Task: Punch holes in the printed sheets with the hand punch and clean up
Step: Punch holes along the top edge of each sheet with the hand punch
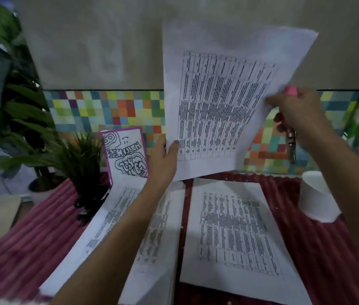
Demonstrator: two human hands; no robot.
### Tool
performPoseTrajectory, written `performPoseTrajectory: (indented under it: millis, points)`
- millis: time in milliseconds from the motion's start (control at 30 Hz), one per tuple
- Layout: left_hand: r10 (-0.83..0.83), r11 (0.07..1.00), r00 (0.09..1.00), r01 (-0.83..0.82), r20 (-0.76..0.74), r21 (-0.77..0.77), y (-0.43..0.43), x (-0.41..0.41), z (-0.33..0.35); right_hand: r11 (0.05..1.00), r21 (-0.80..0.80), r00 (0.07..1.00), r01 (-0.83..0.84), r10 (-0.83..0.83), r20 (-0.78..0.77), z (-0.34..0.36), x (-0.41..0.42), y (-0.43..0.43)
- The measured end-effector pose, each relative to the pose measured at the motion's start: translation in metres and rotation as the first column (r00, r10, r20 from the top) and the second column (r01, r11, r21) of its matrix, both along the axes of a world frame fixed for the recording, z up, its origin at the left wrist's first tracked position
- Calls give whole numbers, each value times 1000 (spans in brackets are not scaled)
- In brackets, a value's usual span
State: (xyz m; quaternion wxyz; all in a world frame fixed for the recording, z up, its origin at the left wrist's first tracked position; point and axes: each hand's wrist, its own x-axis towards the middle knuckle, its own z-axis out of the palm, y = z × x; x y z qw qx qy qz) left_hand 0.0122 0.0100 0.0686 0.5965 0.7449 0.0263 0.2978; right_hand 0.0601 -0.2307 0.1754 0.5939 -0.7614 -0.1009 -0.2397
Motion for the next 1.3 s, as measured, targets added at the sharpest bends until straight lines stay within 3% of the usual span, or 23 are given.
performPoseTrajectory:
  millis: [133,267,367,467,533,600,667,800,1000,1133,1233,1300]
  points:
    - [21,999,999,-22,-38,-49,48,-26,16,997,-44,998,-59,58,-11,9,2,38]
    - [42,990,979,-68,-198,-127,104,-65,18,953,-243,959,-182,118,-257,-2,4,82]
    - [155,986,916,-165,-370,4,142,-95,-2,845,-404,866,-349,126,-484,-41,2,114]
    - [180,980,837,-108,-516,166,164,-124,-36,739,-423,716,-524,113,-689,-95,0,136]
    - [224,962,775,-81,-590,259,167,-138,-59,663,-457,672,-593,95,-734,-122,-5,147]
    - [326,919,742,-103,-586,380,171,-143,-80,562,-523,674,-641,86,-734,-140,-10,158]
    - [401,873,740,-129,-541,470,172,-143,-94,540,-551,685,-636,67,-725,-153,-12,167]
    - [493,802,738,-180,-460,570,162,-145,-97,628,-559,730,-542,22,-683,-175,-5,175]
    - [603,667,683,-149,-412,730,154,-142,-98,584,-762,903,-281,-108,-416,-183,-12,171]
    - [640,637,628,-112,-443,762,151,-134,-93,543,-775,898,-322,-86,-433,-184,-11,168]
    - [661,520,701,-171,-268,837,133,-111,-81,576,-778,918,-249,-115,-379,-175,6,152]
    - [562,585,800,-203,-212,785,98,-84,-70,567,-810,932,-149,-193,-307,-167,28,134]
